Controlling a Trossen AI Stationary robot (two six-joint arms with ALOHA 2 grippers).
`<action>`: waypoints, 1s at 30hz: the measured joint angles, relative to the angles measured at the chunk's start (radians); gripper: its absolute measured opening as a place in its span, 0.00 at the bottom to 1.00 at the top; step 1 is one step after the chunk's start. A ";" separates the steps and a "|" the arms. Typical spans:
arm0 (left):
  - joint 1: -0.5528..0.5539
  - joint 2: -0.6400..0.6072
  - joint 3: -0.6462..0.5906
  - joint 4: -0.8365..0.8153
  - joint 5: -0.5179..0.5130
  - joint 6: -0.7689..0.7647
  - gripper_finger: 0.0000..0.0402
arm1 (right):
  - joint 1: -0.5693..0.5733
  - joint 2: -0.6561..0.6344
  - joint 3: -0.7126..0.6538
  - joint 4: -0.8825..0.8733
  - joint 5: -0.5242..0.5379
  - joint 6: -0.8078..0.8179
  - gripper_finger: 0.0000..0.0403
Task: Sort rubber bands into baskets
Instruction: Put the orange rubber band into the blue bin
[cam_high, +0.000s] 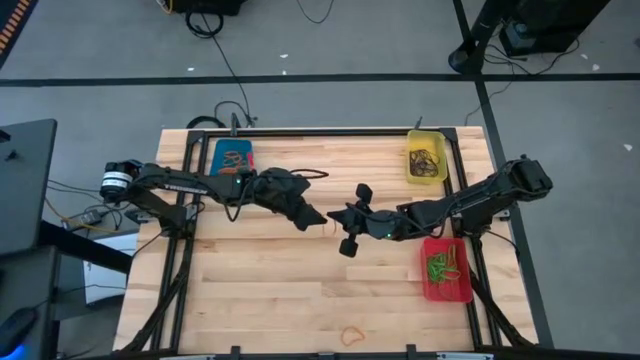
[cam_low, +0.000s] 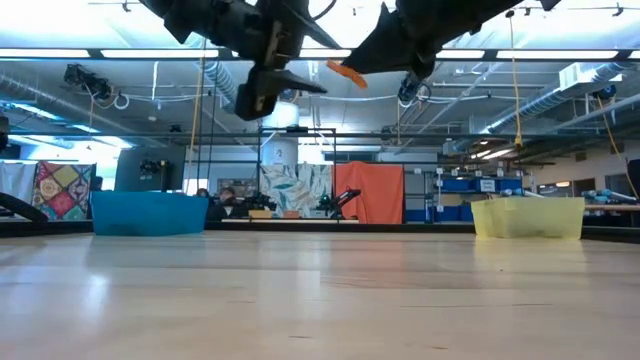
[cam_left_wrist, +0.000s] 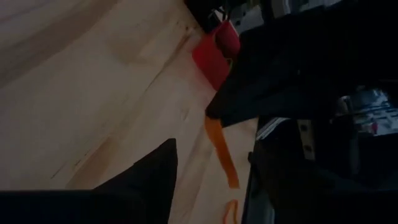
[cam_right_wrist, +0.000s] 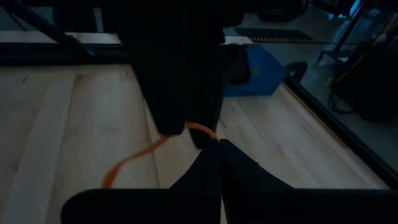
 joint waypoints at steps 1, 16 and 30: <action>0.000 0.002 0.000 -0.006 0.000 0.000 0.56 | 0.000 0.000 0.000 0.005 0.008 -0.001 0.01; -0.024 0.018 0.000 -0.007 -0.014 0.209 0.04 | -0.001 0.000 0.000 0.047 0.018 0.023 0.04; 0.101 -0.129 0.000 -0.528 -0.131 0.477 0.01 | -0.019 0.021 0.000 -0.056 -0.154 0.513 0.42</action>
